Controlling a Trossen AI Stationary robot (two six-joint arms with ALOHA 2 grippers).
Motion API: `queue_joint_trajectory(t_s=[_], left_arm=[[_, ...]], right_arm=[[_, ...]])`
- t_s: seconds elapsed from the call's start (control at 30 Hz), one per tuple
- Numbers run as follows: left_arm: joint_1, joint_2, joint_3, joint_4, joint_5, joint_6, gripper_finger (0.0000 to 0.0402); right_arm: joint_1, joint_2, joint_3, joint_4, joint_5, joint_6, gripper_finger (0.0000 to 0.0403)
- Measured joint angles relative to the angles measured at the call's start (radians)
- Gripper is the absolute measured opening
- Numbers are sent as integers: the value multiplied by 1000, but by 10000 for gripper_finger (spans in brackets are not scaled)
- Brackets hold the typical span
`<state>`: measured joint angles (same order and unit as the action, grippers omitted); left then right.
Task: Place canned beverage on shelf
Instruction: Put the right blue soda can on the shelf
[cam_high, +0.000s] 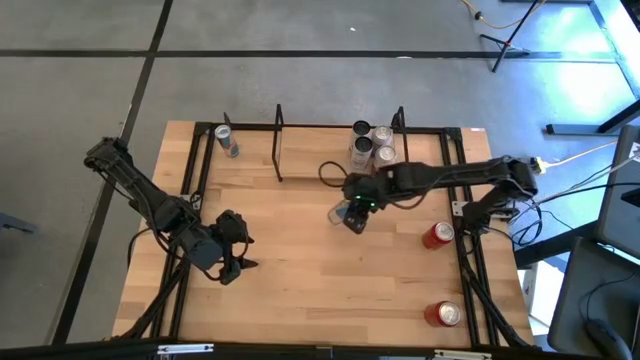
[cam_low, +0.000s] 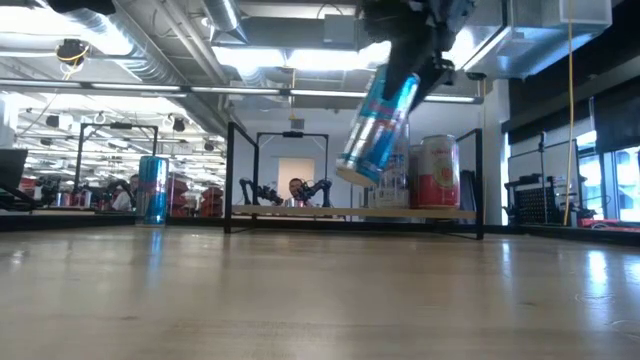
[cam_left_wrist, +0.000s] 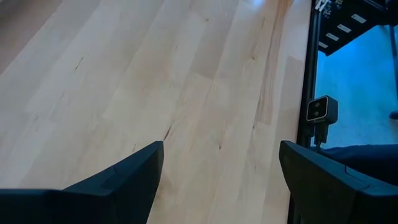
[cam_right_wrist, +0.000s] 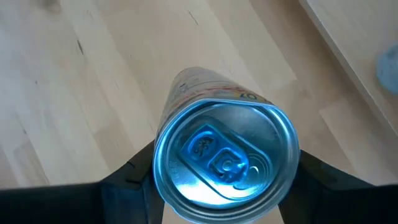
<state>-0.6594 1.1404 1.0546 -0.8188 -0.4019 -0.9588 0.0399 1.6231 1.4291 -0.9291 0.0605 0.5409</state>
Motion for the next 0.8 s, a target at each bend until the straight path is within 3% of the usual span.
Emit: queue_joint_trajectory(t_s=[0.2, 0.8], left_arm=[[0, 0, 0, 2, 0, 0, 306], [0, 0, 0, 17, -55, 0, 306]], right_arm=[[-1, 85, 74, -18, 0, -15, 208], [-1, 200, 77, -96, -19, 3, 217]])
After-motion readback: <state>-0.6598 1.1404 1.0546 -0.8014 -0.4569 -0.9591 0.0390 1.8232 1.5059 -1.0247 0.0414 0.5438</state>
